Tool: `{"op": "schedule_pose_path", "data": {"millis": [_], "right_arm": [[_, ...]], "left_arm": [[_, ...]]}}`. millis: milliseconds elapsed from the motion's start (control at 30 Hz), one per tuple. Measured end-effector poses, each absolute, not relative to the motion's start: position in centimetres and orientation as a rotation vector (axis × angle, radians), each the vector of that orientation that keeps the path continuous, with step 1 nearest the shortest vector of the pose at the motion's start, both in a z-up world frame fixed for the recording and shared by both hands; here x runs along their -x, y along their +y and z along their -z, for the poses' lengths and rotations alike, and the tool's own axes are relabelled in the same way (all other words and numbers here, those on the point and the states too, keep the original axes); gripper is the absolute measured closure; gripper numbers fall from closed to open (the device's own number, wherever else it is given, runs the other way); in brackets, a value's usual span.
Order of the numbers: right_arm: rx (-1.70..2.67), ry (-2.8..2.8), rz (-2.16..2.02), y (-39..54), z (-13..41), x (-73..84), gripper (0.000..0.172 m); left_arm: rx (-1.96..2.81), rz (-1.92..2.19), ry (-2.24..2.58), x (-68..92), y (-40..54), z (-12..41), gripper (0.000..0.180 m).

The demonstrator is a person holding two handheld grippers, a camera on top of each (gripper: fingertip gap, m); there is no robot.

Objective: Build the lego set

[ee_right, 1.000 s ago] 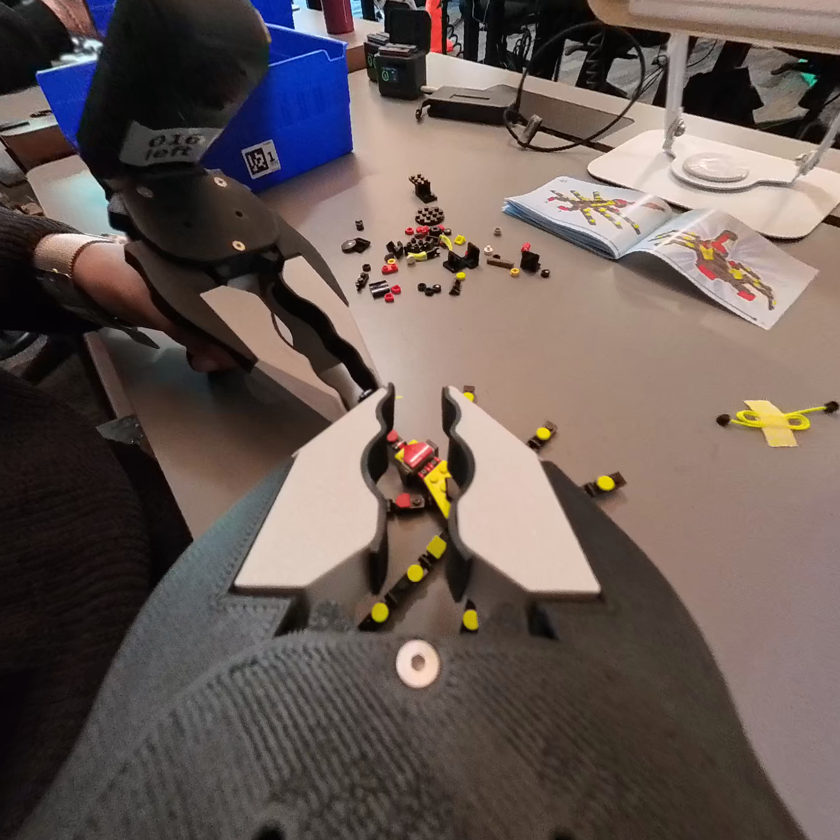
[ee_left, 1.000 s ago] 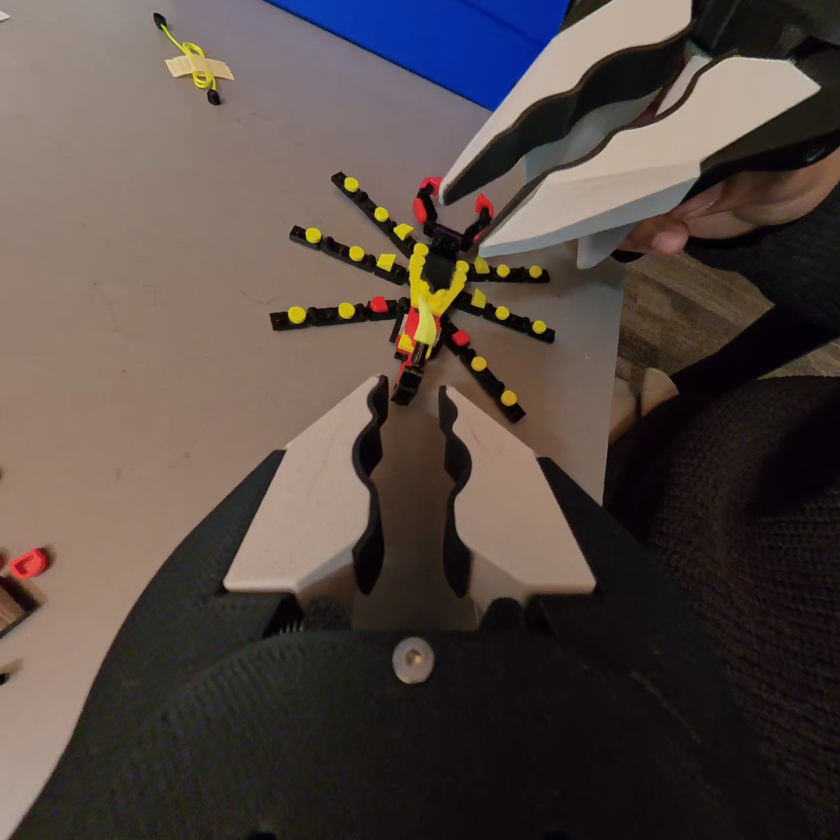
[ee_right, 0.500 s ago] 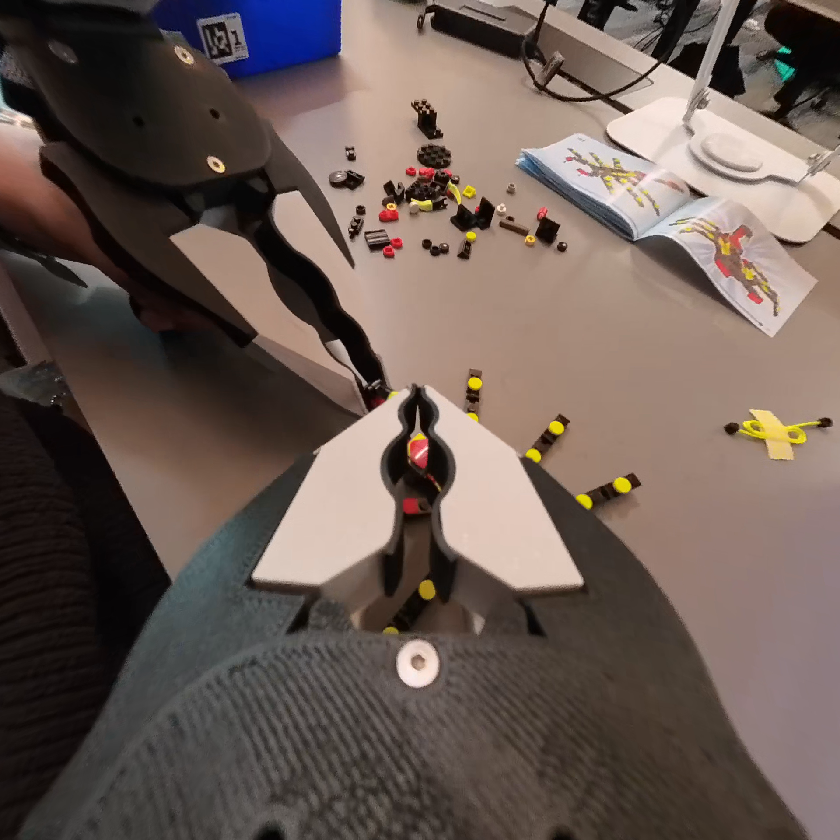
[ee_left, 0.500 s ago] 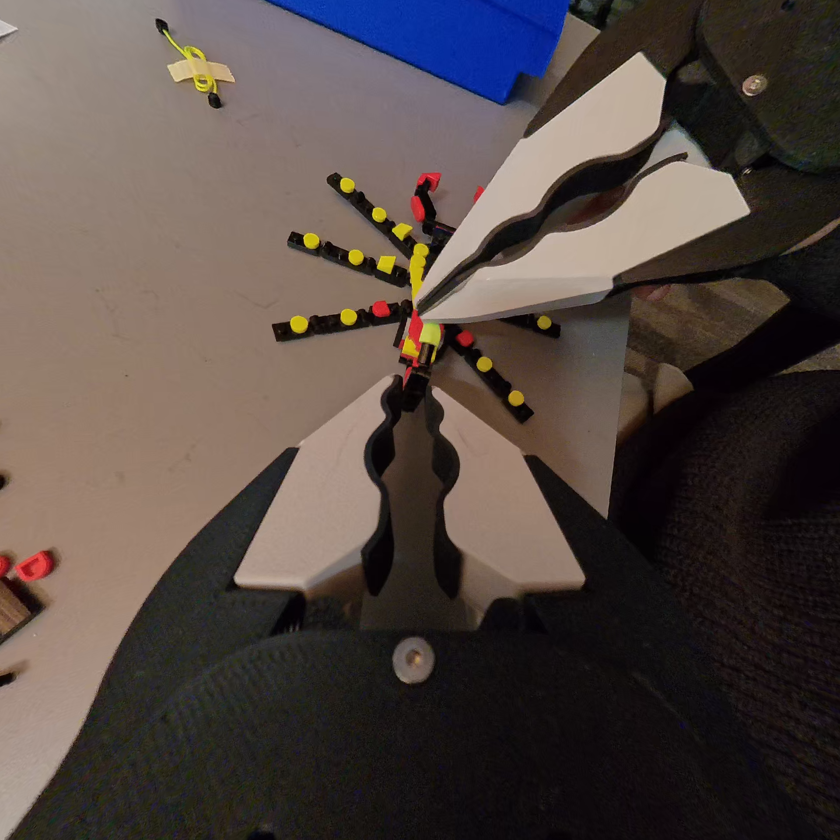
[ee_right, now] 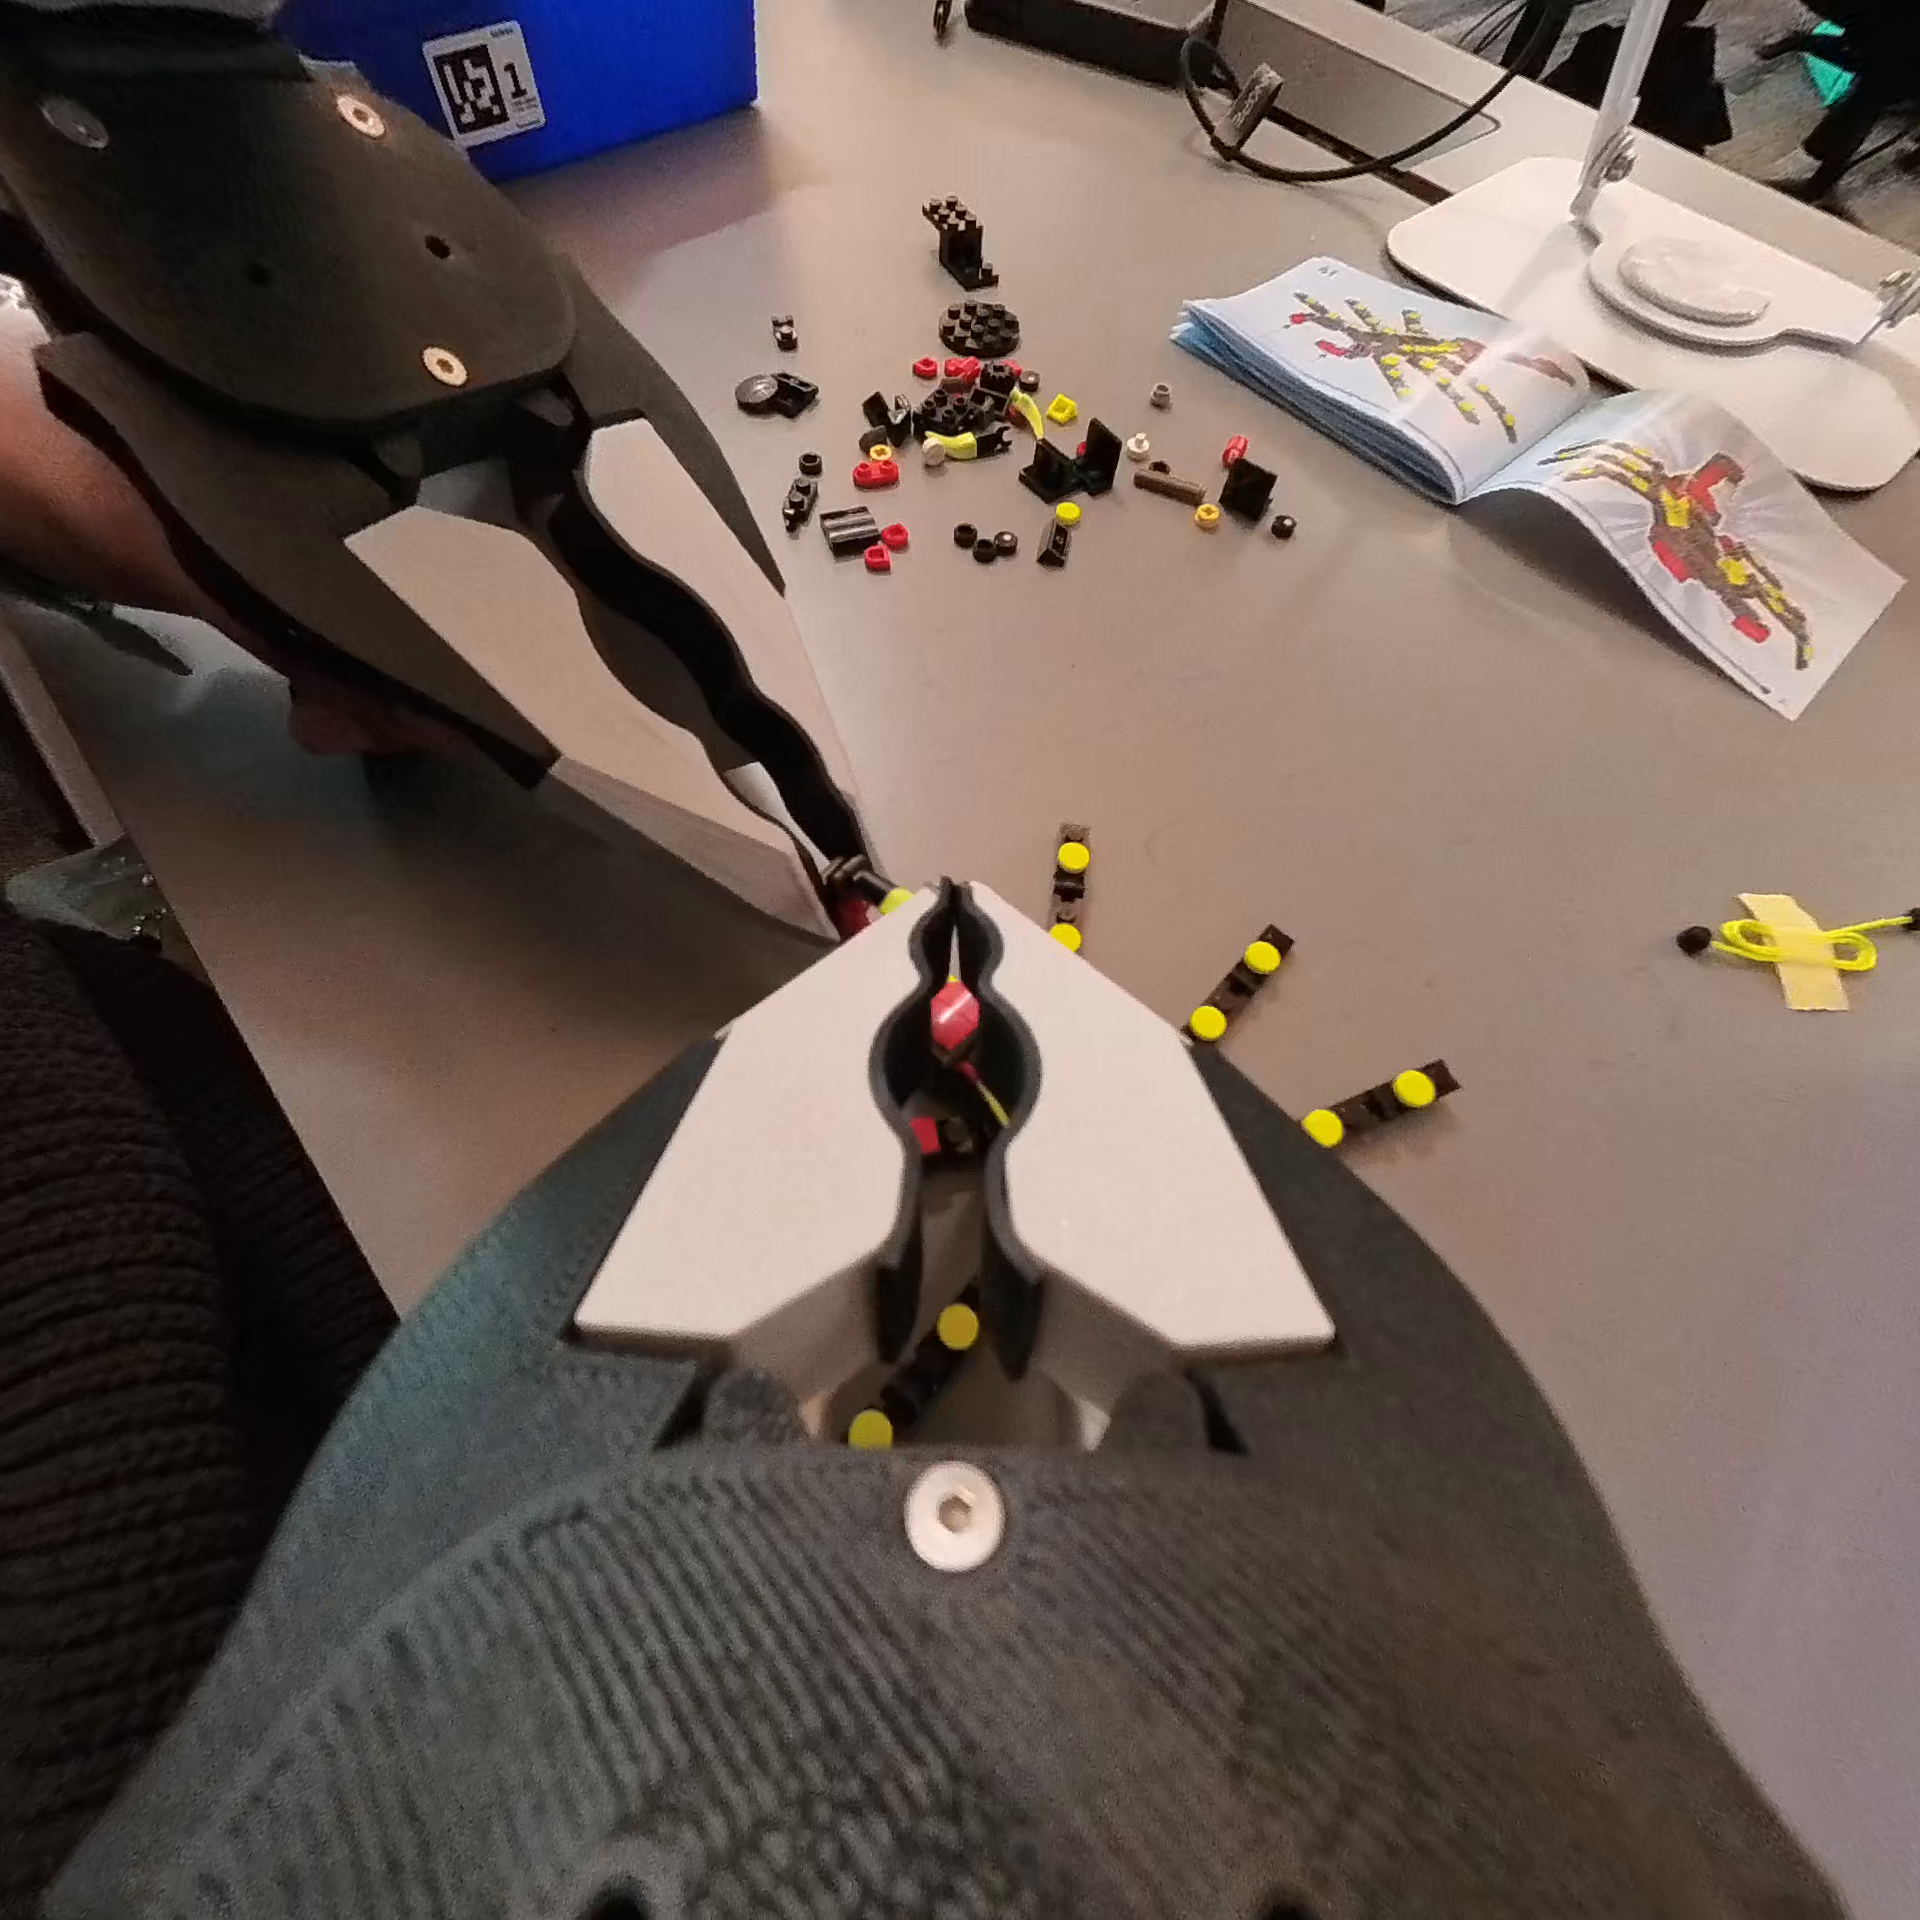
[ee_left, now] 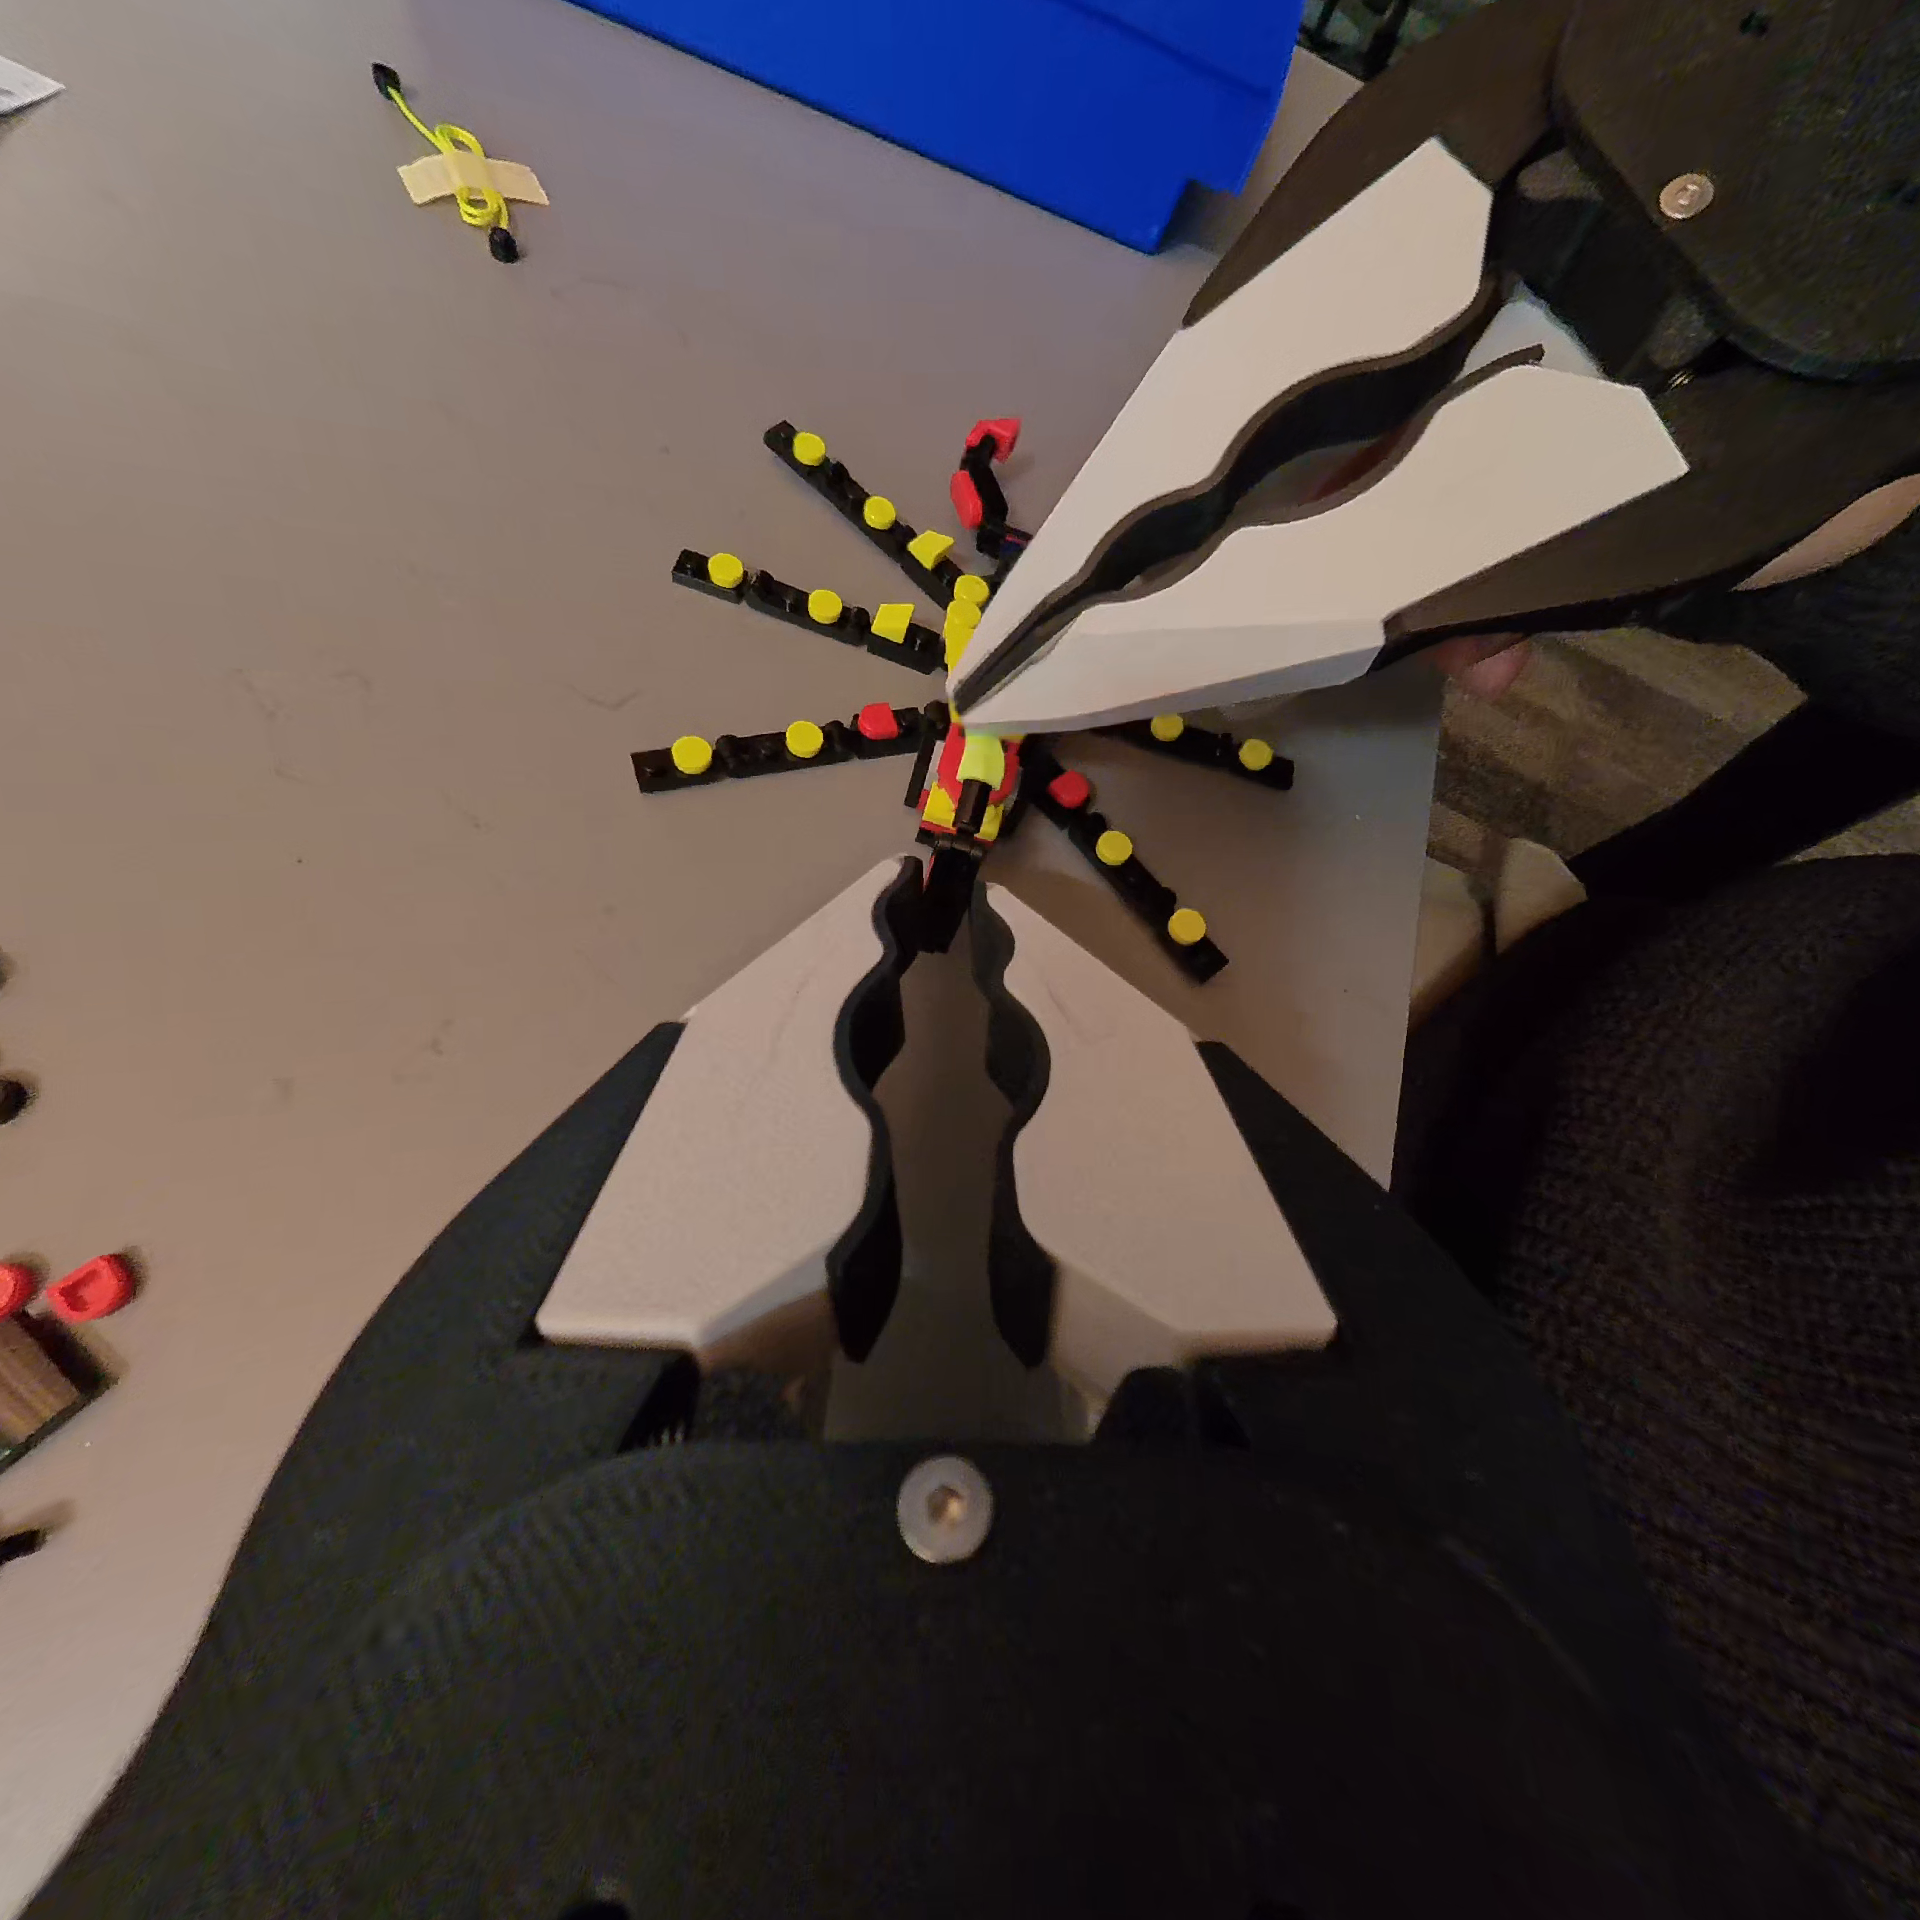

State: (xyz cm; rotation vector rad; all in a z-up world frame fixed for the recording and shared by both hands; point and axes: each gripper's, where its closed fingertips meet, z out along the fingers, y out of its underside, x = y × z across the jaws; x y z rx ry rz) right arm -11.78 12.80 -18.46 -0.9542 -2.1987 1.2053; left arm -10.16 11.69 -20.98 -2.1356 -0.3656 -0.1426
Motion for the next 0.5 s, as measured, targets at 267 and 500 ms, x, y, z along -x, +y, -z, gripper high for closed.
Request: {"op": "schedule_pose_path", "data": {"millis": [267,500], "right_arm": [[0.988,-2.179,-1.225,13.26,18.18,11.95,0.172],[1.001,-2.184,-1.221,13.49,18.37,11.95,0.172]], "left_arm": [[2.119,0.154,-0.370,10.19,11.75,20.75,0.175],[2.057,0.161,-0.396,10.60,11.88,19.97,0.175]]}}
